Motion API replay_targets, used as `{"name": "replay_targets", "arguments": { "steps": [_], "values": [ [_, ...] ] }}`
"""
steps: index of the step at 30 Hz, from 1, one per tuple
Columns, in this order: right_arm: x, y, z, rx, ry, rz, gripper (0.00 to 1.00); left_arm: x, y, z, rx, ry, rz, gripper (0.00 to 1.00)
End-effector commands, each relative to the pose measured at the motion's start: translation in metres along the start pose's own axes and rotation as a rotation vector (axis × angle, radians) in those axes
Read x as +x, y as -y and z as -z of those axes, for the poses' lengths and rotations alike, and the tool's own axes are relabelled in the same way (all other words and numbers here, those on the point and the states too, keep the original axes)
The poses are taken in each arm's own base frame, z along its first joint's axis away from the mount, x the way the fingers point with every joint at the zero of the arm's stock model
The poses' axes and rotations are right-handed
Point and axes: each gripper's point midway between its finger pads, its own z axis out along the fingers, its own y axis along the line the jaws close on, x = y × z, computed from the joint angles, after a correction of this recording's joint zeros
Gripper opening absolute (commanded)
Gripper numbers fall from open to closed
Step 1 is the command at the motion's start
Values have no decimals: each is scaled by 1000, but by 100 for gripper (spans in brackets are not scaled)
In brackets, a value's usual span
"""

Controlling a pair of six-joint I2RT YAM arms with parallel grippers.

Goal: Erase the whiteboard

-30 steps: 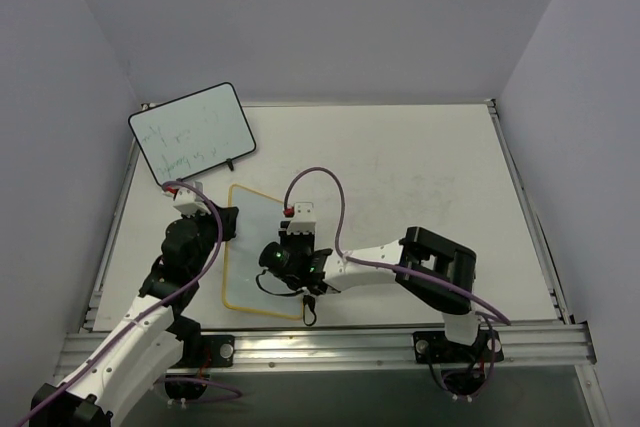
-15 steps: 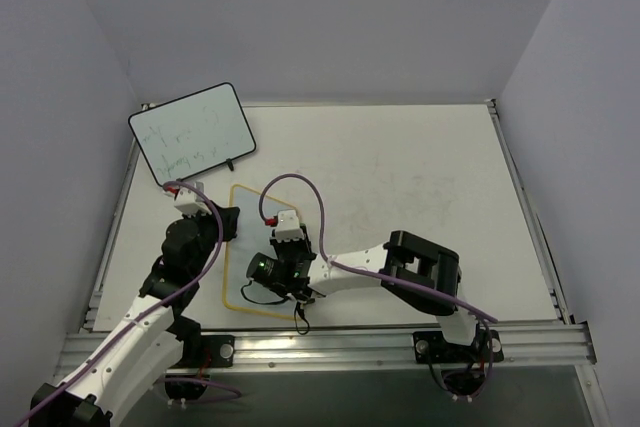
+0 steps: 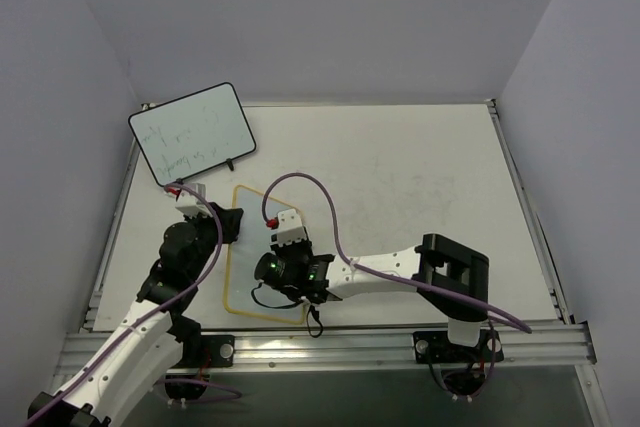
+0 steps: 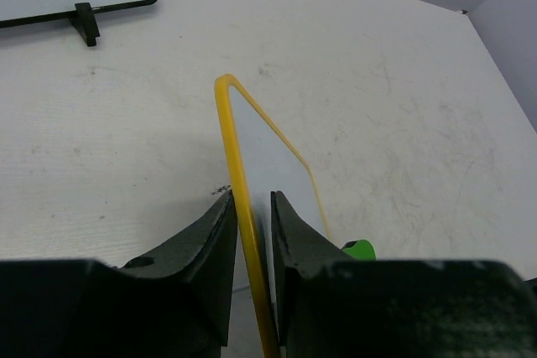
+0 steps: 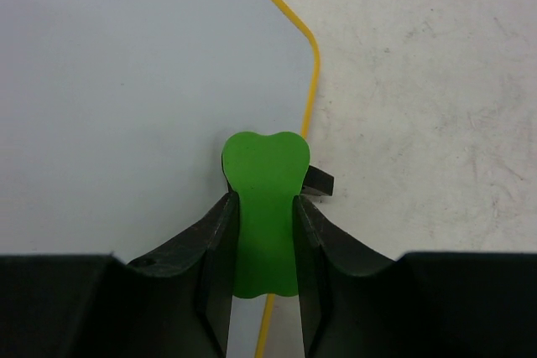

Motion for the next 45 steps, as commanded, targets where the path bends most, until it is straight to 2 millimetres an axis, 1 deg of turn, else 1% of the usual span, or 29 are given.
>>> {"name": "replay_targets", "arguments": {
  "steps": [1,6,9,10,14,18,23,25,27,30,31,33,37,38,39,40,41,42,43,44,45],
  "values": [
    [-26,-12,20,-86,14,-49,0,-23,19,5,78,71,-36,31],
    [-42,-13,25,-94,32,-62,0,-23,17,5,65,66,-33,39],
    [-48,-11,25,-94,35,-70,0,-24,18,4,65,65,-34,46],
    [-50,-10,24,-91,37,-73,0,-24,16,5,58,65,-34,50],
    [-56,-3,23,-81,41,-84,0,-25,11,6,29,67,-32,54],
    [-62,5,21,-77,40,-104,0,-27,6,8,1,80,-25,55],
    [-62,13,18,-73,37,-119,0,-28,-4,10,-60,79,-14,56],
    [-63,14,18,-76,36,-126,0,-31,-8,11,-87,87,-8,56],
    [-62,16,17,-70,33,-124,0,-29,-15,12,-128,77,0,56],
    [-63,17,16,-75,29,-132,0,-34,-18,13,-155,89,7,57],
    [-62,18,15,-72,29,-132,0,-28,-24,15,-183,67,5,57],
    [-63,19,14,-71,28,-137,0,-29,-24,16,-187,71,10,59],
    [-57,29,5,-50,6,-147,0,-37,-23,20,-195,92,36,60],
    [-59,37,-1,-38,1,-166,0,-36,-26,22,-213,90,41,60],
    [-57,38,-4,-59,-16,-181,0,-42,-25,23,-218,99,50,60],
    [-54,42,-8,-63,-23,-200,0,-45,-23,23,-221,100,55,61],
    [-58,53,-16,-49,-28,-228,0,-43,-26,23,-241,87,61,61],
    [-58,58,-20,-48,-33,-240,0,-50,-23,23,-244,95,68,62],
    [-59,65,-24,-34,-38,-248,0,-53,-22,23,-252,95,84,63],
    [-62,82,-34,7,-42,-267,0,-48,-27,23,-283,64,82,64],
    [-63,91,-39,22,-46,-280,0,-51,-26,23,-295,60,88,64]
  ]
}}
